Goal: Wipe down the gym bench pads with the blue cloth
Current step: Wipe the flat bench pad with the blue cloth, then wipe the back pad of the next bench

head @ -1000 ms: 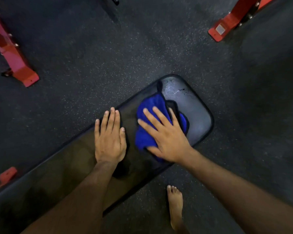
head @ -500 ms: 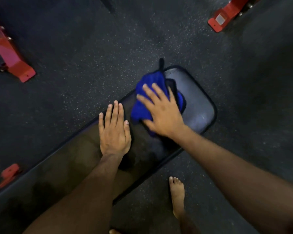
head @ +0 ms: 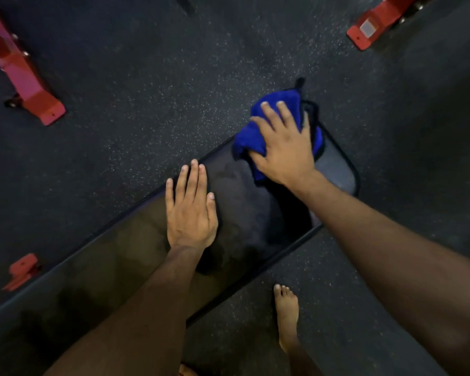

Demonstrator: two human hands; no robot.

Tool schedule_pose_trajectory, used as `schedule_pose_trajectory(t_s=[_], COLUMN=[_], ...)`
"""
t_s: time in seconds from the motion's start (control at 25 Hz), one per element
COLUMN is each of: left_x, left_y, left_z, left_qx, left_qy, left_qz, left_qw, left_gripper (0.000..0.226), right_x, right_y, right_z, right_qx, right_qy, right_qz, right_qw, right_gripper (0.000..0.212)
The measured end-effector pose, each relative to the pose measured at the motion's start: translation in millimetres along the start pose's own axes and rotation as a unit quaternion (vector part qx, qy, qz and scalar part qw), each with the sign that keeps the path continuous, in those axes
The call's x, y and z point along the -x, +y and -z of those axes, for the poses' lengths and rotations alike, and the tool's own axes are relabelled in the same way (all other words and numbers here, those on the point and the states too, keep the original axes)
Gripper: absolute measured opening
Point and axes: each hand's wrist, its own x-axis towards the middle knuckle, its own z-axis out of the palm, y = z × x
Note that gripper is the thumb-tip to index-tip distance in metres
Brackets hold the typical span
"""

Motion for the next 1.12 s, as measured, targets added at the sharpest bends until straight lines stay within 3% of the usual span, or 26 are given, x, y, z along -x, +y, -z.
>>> schedule_pose_trajectory(t_s=[0.2,0.32,0.48,0.56,0.6,0.68,0.84,0.92,1.0,1.12], left_x=[-0.8,-0.7,-7.6,-14.0,-10.0,15.4,102.7,136.7,163.7,195.5], left_y=[-1.0,0.7,-3.6,-4.5,0.2,16.6,51.6,56.1,49.3,21.9], left_z=[0.1,5.4,43.7,87.7,111.4,163.7,254.4,296.0,338.3,397.2], left_qx=[0.000,0.004,0.070,0.066,0.057,0.113,0.262,0.311,0.343,0.394], left_qy=[0.005,-0.008,-0.167,-0.263,-0.277,-0.255,-0.236,-0.194,-0.141,-0.087], left_qz=[-0.010,-0.014,-0.005,-0.008,-0.016,-0.025,-0.097,-0.078,-0.041,-0.002], left_qw=[1.000,1.000,0.983,0.962,0.959,0.960,0.931,0.927,0.928,0.915], left_gripper=[0.062,0.064,0.068,0.072,0.074,0.076,0.090,0.090,0.078,0.035], right_x=[70.7,131.7,158.0,157.2,158.1,167.2,196.1,210.6,227.5,250.8], right_y=[-11.4,13.6,31.4,26.3,23.0,11.4,-31.1,-60.6,-95.4,-147.9], right_z=[-11.7,1.2,59.9,104.1,125.8,171.4,259.7,303.4,342.1,376.2], right_qx=[-0.002,-0.052,-0.159,-0.161,-0.160,-0.182,-0.274,-0.324,-0.374,-0.435], right_qy=[-0.029,-0.110,-0.260,-0.324,-0.336,-0.319,-0.266,-0.269,-0.278,-0.291], right_qz=[0.230,0.284,0.180,0.138,0.127,0.117,0.117,0.115,0.097,0.047], right_qw=[0.973,0.951,0.935,0.922,0.919,0.923,0.917,0.900,0.879,0.851], right_gripper=[0.069,0.069,0.062,0.052,0.046,0.038,0.029,0.024,0.018,0.012])
